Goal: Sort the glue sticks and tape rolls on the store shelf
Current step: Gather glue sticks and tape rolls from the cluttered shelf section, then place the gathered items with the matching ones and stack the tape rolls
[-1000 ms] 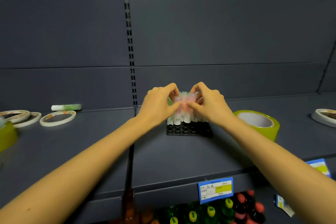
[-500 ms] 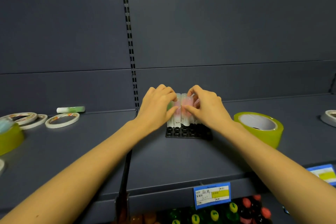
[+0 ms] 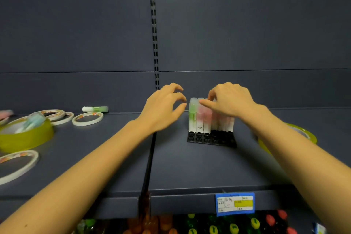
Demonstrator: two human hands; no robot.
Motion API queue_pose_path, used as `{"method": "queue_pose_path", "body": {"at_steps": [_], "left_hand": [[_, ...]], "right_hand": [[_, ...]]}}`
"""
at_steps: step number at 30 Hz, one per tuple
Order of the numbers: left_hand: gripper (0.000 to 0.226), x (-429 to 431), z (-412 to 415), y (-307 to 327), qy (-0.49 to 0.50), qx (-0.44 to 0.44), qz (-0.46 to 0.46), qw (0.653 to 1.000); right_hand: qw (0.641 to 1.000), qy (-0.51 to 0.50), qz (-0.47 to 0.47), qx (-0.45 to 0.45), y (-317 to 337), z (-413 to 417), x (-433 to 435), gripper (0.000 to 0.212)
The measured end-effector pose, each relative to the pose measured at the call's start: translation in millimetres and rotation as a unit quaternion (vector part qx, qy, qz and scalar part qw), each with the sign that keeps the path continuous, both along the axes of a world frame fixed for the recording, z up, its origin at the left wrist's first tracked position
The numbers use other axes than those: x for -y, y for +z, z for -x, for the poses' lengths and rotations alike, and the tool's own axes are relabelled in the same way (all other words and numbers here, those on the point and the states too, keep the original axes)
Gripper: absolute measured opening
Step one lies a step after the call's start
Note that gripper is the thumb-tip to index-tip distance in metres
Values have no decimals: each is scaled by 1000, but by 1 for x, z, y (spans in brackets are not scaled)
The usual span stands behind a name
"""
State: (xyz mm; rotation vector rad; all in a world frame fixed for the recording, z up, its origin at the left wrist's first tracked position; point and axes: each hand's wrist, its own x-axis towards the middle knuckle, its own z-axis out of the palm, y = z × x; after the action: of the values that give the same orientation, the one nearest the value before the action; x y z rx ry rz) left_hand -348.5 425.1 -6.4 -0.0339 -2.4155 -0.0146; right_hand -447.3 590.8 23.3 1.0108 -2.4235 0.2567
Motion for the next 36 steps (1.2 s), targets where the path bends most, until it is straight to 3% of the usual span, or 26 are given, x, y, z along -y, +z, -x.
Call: {"method": "queue_pose_path", "body": {"at_steps": [3,6,12,18,26,32,36], "left_hand": [[25,23,-28,-3,49,-13,-19,999],[25,52,-62,-5,105,-11,-35,994],[21,113,-136,-9,210,-24,-81,974],[21,181,-207,-4,293,-24,-115,949],[19,255,-264,-8,292,4,-140,946],[20,295,-276,-15,261,11,-132,956],[19,316,-277,-16,227,15,-126,965]], "right_hand": [[999,27,38,-11,6,-9,14,31],[990,96,96,35,7,-28,43,25],[975,200,52,79,3,-78,121,18],[965,240,11,105,2,-126,204,19],[936,258,3,242,-16,-181,315,29],[957,181,-4,228,-32,-206,365,54],[955,140,17,262,-34,-212,380,47]]}}
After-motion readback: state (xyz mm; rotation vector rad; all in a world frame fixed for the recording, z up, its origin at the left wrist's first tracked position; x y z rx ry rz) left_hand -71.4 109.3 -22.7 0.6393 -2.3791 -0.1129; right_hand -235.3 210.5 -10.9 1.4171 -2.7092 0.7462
